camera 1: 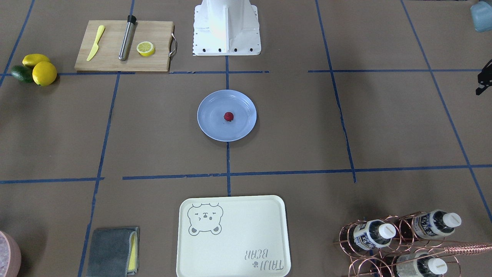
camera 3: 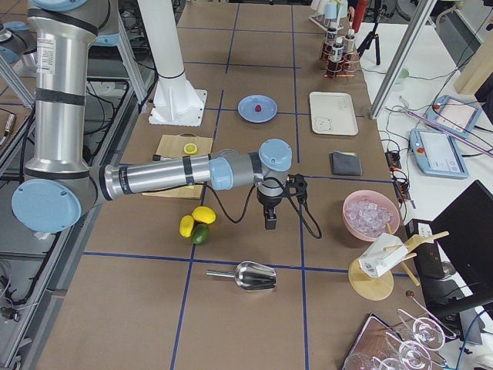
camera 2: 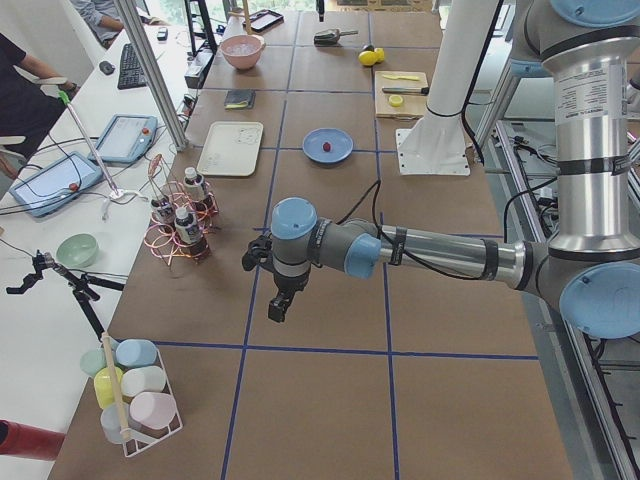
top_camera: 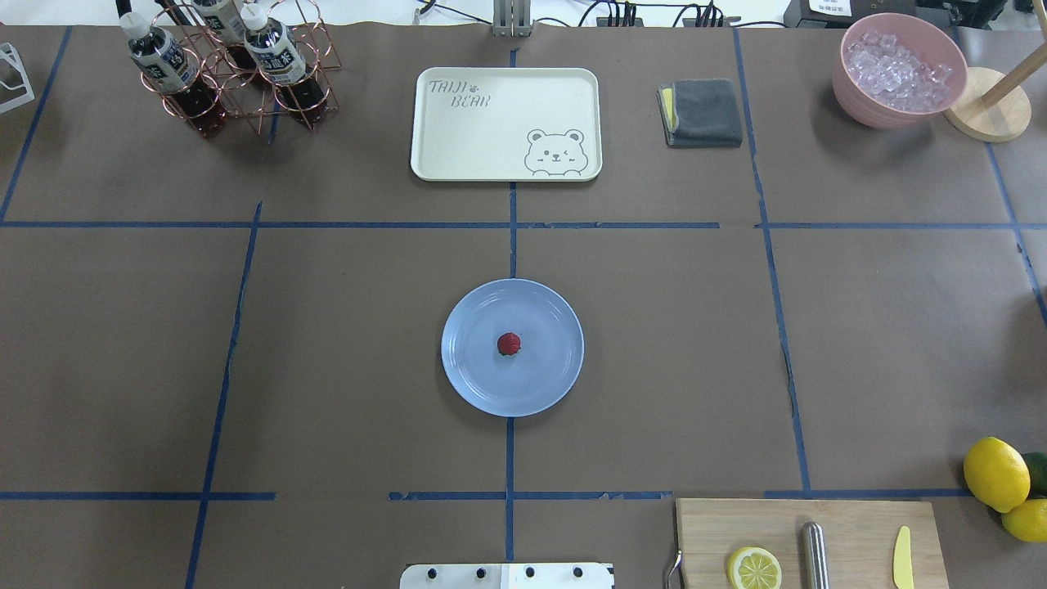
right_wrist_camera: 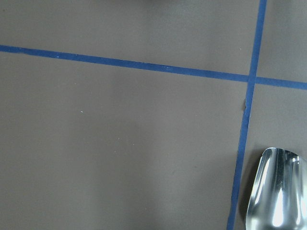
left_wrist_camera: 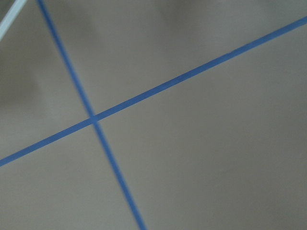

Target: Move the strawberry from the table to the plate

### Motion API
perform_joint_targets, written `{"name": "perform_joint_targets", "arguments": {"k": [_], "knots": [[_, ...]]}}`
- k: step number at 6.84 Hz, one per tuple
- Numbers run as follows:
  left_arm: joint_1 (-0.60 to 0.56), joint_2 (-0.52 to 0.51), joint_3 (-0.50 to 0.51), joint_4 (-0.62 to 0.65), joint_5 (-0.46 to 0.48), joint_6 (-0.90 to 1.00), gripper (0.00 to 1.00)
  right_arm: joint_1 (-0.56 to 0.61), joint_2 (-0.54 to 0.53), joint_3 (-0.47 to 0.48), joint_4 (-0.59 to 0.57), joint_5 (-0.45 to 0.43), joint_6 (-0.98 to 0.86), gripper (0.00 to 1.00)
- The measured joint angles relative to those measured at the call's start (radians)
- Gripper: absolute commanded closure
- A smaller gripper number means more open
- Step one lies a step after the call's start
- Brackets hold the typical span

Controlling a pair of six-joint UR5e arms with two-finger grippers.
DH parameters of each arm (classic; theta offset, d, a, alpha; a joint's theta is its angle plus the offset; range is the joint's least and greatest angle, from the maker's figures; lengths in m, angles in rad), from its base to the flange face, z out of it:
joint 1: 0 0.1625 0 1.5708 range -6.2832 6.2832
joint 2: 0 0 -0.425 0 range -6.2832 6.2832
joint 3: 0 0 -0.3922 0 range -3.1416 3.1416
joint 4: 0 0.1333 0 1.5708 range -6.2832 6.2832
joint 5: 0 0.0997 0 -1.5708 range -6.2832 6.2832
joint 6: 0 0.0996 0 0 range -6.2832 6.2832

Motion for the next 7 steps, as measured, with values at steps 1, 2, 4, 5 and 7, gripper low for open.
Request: {"name": "perform_joint_targets", "arguments": {"k": [1,2,4,5,7], "knots": [[-0.028,0.022,-0.002,0.026,-0.058,0.019,0.0,0.003,-0.005,-0.001,-0.001,0.01,-0.003,0.0],[-0.059,0.057,-0.011,0.032,-0.119,0.026,0.0,0.003,-0.014,0.0,0.001,0.015,-0.005,0.0],[-0.082,0.074,-0.015,0.031,-0.148,0.01,0.0,0.005,-0.042,0.053,0.008,0.005,-0.019,0.0],[-0.085,0.073,-0.004,0.029,-0.148,0.0,0.0,0.005,-0.058,0.08,0.008,-0.004,-0.044,0.0],[-0.087,0.073,0.006,0.025,-0.151,-0.005,0.0,0.003,-0.057,0.095,0.002,-0.023,-0.073,0.0]]}}
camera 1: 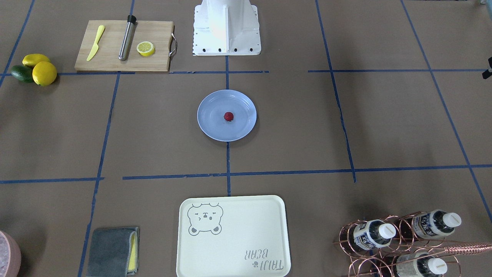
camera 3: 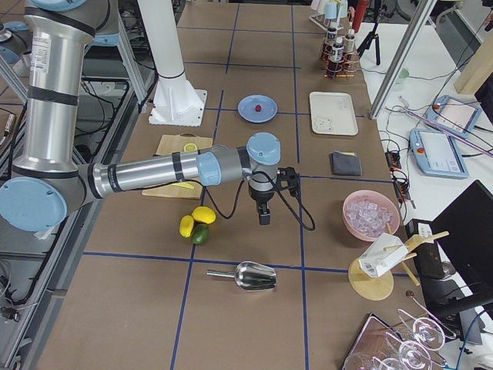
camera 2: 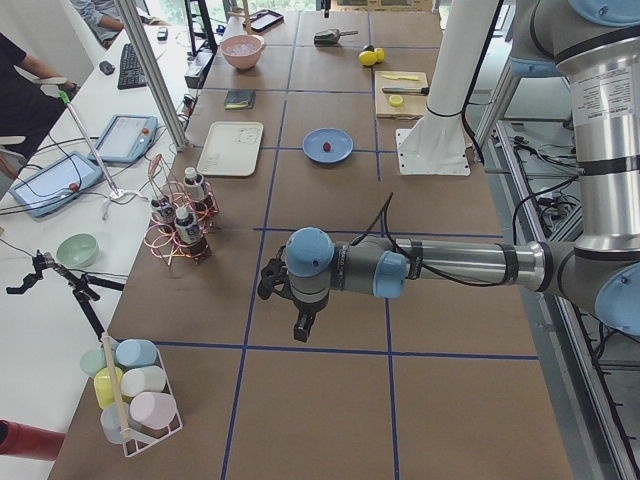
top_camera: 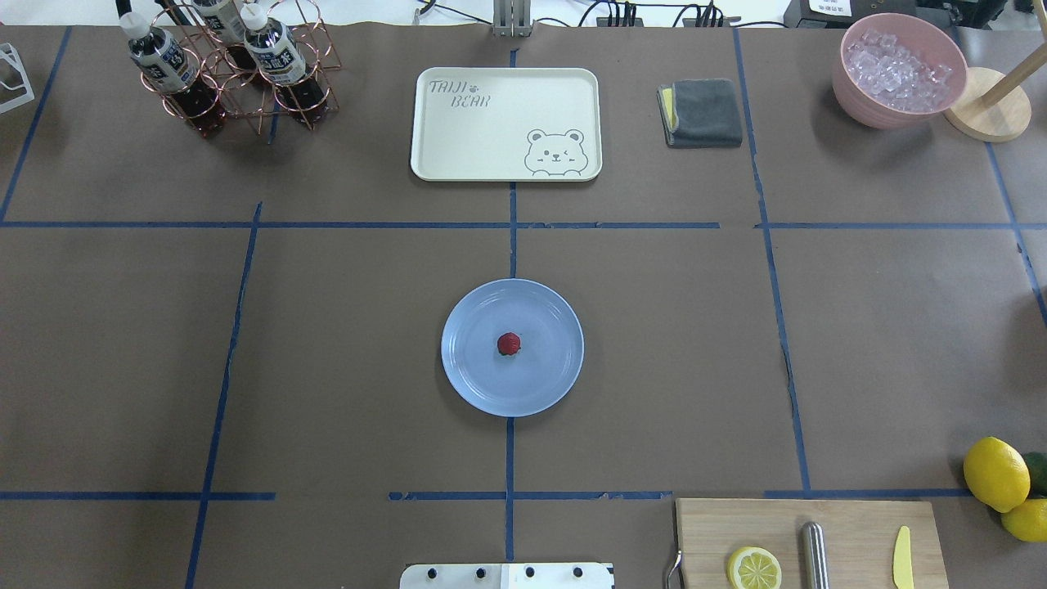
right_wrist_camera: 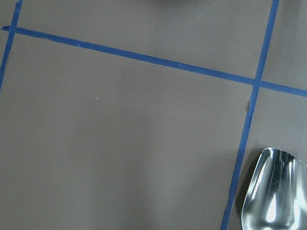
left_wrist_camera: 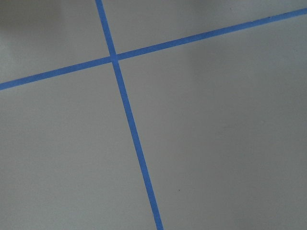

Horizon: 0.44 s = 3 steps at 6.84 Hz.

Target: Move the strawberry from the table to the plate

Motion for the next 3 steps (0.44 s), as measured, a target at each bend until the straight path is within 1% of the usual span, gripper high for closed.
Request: {"name": "perform_joint_targets", "arguments": {"k": [3], "knots": [[-0.003,-0.011,0.005,-0.033,-0.01,-0.012,0.0,0.002,-0.027,0.009,-0.003,-0.007,0.007,0.0]]}}
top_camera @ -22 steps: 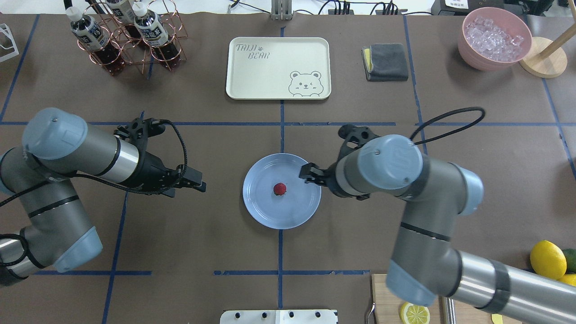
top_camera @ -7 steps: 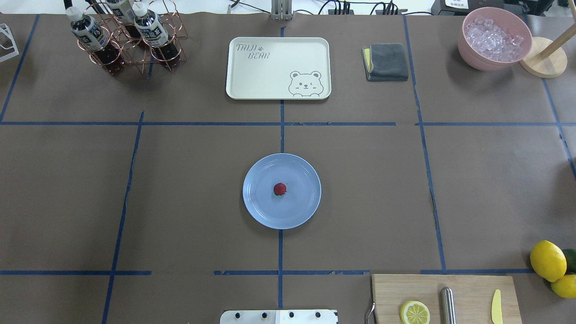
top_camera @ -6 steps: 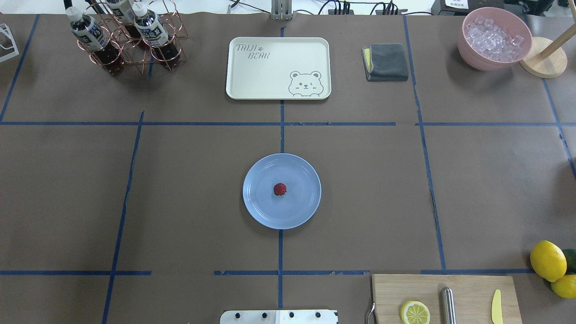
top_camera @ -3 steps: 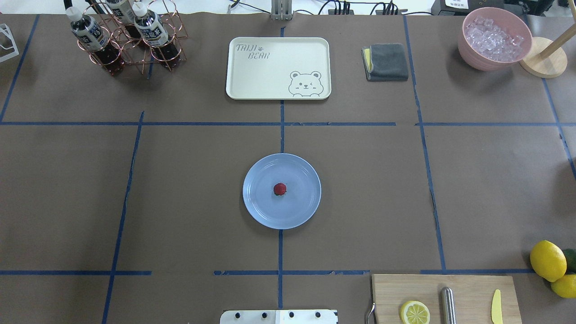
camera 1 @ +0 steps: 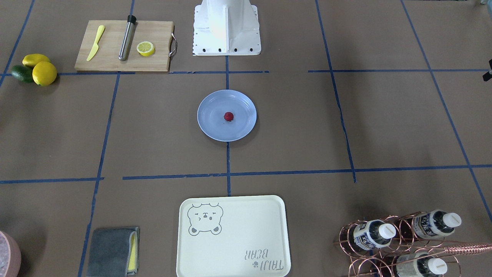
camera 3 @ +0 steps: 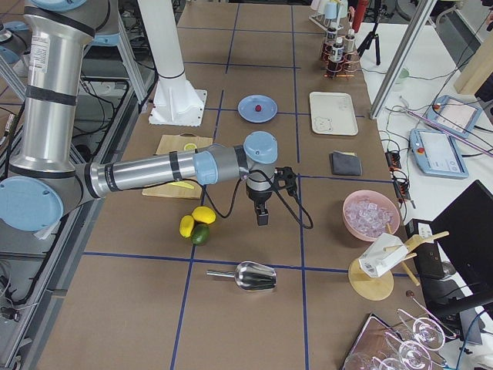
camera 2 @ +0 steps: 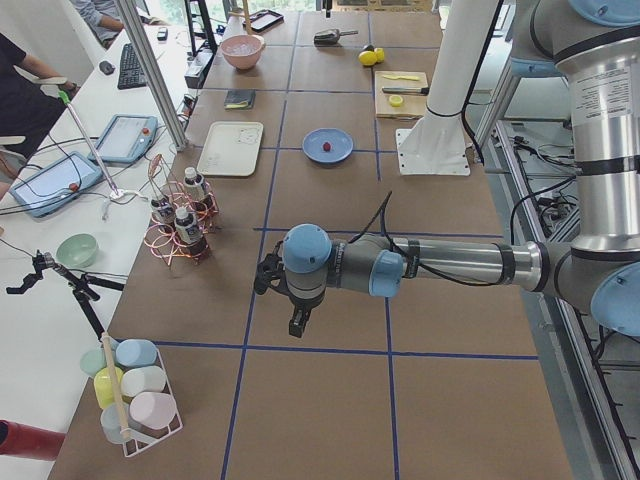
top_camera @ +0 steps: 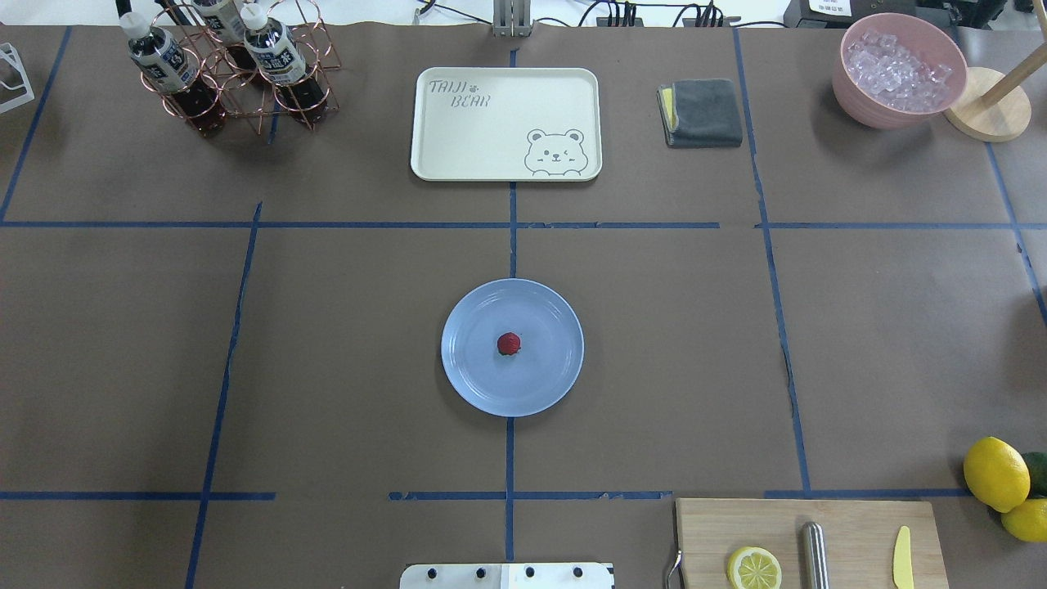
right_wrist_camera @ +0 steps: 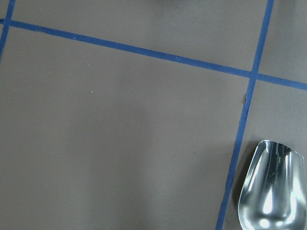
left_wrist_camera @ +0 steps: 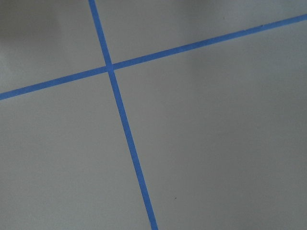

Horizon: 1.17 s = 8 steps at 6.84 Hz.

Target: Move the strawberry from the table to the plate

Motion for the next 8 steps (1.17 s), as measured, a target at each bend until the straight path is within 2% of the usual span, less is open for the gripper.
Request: {"name": "perform_joint_targets", "arguments": {"k": [2,5,8], "knots": [[-0.021,0.044,-0.032,-0.018,0.001,0.001,0.0,0.008,-0.027,0.005,0.003,-0.003,0.003,0.0],[-0.031,0.041,-0.051,-0.051,0.01,0.003,0.0,0.026,-0.038,0.009,0.004,-0.005,-0.008,0.0],[-0.026,-0.011,-0.01,0.029,0.014,0.004,0.0,0.036,-0.032,-0.011,-0.002,0.005,-0.04,0.0]]}}
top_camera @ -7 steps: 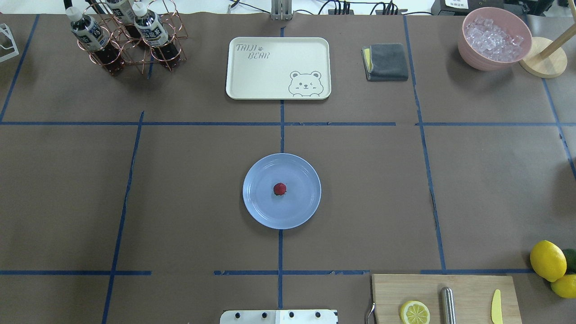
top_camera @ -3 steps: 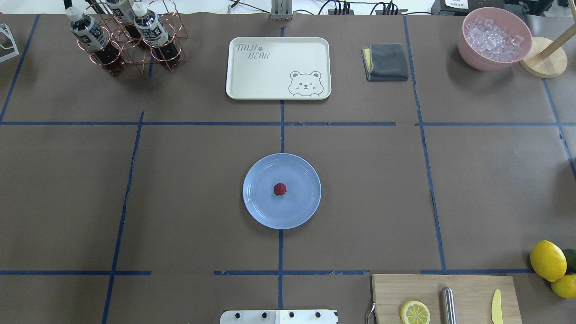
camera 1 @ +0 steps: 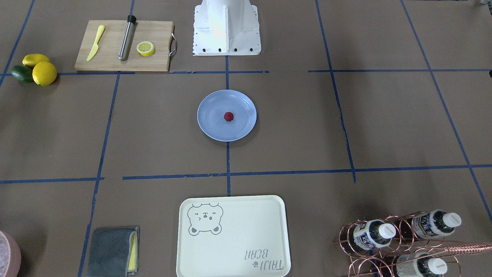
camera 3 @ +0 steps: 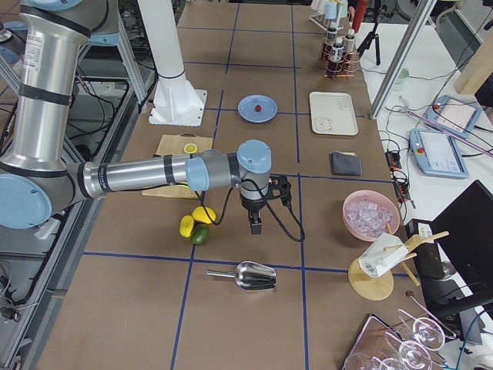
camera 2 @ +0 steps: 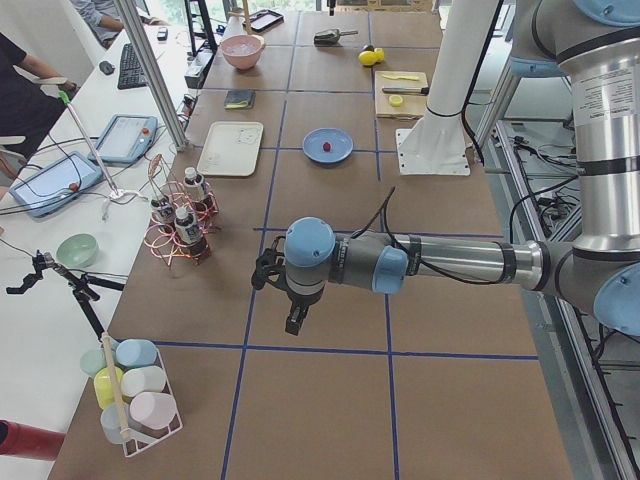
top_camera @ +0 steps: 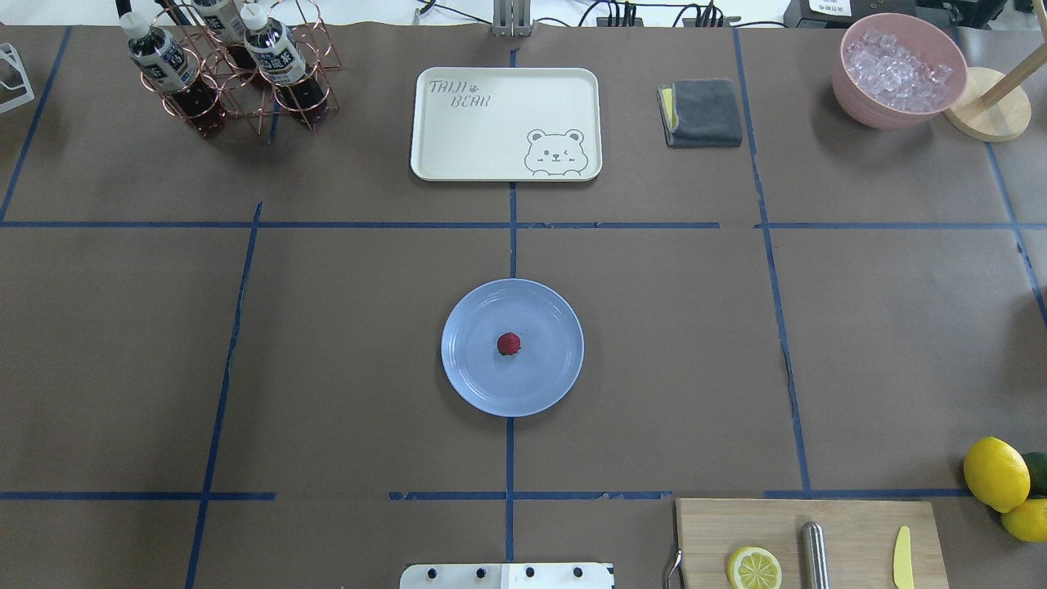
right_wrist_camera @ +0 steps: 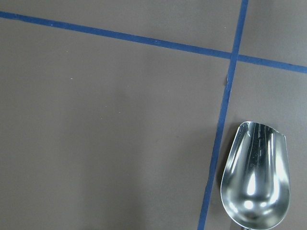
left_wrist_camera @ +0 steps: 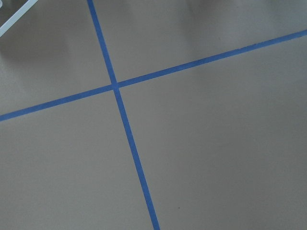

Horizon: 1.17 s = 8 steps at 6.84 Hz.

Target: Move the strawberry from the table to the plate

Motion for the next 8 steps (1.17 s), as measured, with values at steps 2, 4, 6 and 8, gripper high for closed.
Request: {"name": "perform_joint_targets", "arguments": {"k": [2,4,6,8], "knots": [[-0.002,-0.002,-0.009,0.075,0.002,-0.001,0.0,0.034,-0.011,-0.016,-0.019,0.009,-0.078,0.0],[0.001,-0.007,-0.009,0.099,0.014,-0.001,0.0,0.094,-0.006,-0.04,-0.101,0.019,-0.221,0.0],[0.0,-0.011,0.009,0.098,0.056,0.0,0.0,0.125,0.005,-0.048,-0.13,0.012,-0.261,0.0],[-0.003,-0.014,0.009,0.103,0.152,0.0,0.0,0.129,0.006,-0.049,-0.134,0.009,-0.265,0.0]]}}
